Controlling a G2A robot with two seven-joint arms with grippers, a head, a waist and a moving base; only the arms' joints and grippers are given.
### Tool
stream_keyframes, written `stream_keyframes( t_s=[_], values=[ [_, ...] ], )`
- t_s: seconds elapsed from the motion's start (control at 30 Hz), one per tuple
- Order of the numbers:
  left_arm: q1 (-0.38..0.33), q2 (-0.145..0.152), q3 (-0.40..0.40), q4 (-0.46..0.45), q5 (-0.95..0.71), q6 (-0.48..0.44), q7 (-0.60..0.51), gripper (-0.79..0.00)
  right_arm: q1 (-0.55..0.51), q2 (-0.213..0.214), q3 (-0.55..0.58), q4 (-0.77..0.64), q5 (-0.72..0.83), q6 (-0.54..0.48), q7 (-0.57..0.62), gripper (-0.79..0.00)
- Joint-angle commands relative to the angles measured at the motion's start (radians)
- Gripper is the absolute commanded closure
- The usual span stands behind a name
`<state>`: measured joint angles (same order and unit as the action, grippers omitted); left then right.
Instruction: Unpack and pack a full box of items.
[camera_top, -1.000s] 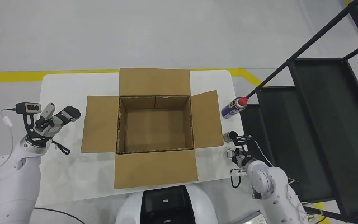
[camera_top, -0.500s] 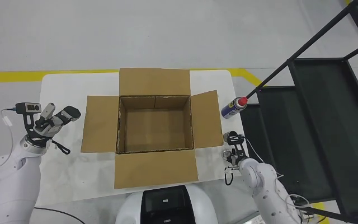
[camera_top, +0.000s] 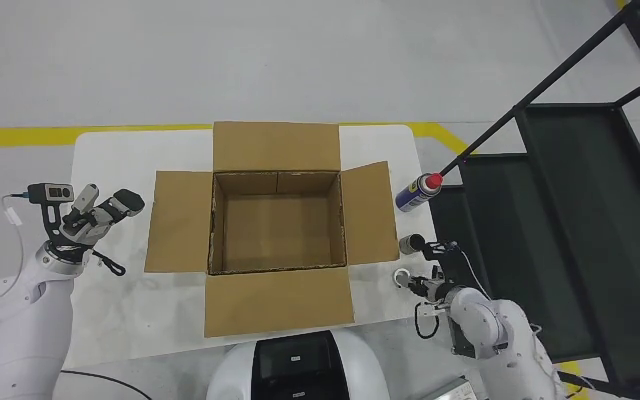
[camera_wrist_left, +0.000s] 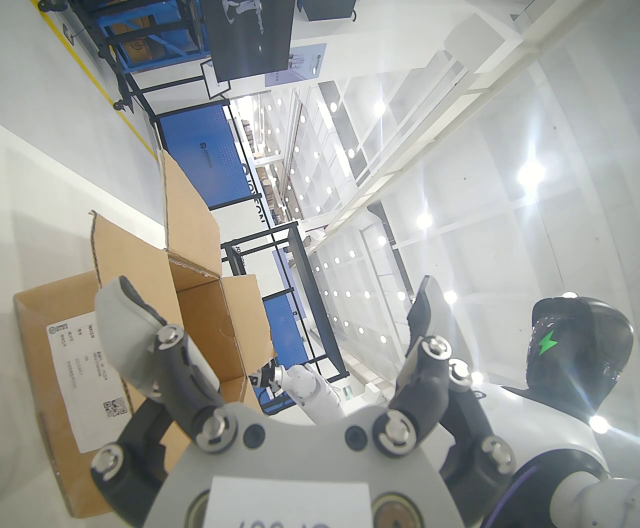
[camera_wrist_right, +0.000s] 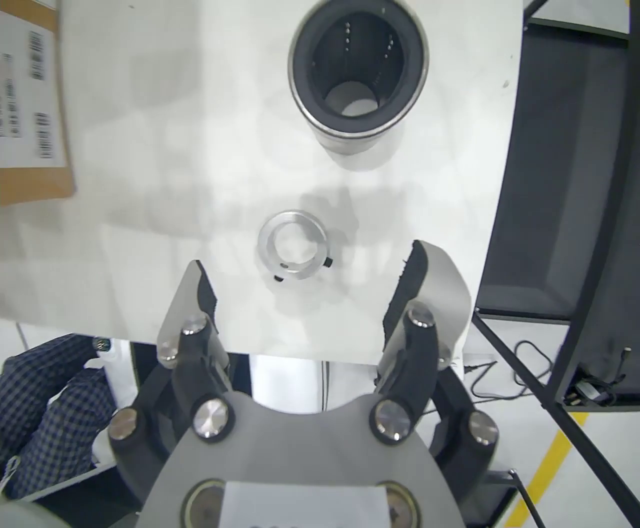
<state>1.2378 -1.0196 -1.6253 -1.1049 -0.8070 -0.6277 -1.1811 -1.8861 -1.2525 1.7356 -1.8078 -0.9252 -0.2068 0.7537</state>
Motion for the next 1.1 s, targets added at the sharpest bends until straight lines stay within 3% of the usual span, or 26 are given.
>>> stream_keyframes(
  t_s=[0.0,0.23,0.63,0.67,0.7,0.73,0.77,1.07],
  values=[
    [0.0,0.0,0.0,0.0,0.0,0.0,0.0,-0.785,-0.036,0.006,0.075,-0.025,0.11,-0.066,0.017,-0.785],
    [0.0,0.0,0.0,0.0,0.0,0.0,0.0,-0.785,-0.064,0.024,0.178,-0.032,0.329,-0.184,0.115,-0.785],
    [0.0,0.0,0.0,0.0,0.0,0.0,0.0,-0.785,0.059,0.036,0.05,0.074,0.218,-0.093,0.152,-0.785],
    [0.0,0.0,0.0,0.0,0.0,0.0,0.0,-0.785,0.065,0.037,0.039,0.079,0.206,-0.087,0.149,-0.77],
    [0.0,0.0,0.0,0.0,0.0,0.0,0.0,-0.785,0.07,0.037,0.028,0.084,0.198,-0.081,0.146,-0.597],
    [0.0,0.0,0.0,0.0,0.0,0.0,0.0,-0.785,0.075,0.038,0.02,0.088,0.183,-0.07,0.143,-0.489],
    [0.0,0.0,0.0,0.0,0.0,0.0,0.0,-0.785,0.079,0.038,0.011,0.092,0.168,-0.057,0.139,-0.446],
    [0.0,0.0,0.0,0.0,0.0,0.0,0.0,-0.785,0.11,0.041,-0.056,0.12,0.099,0.016,0.12,-0.363]
  ],
)
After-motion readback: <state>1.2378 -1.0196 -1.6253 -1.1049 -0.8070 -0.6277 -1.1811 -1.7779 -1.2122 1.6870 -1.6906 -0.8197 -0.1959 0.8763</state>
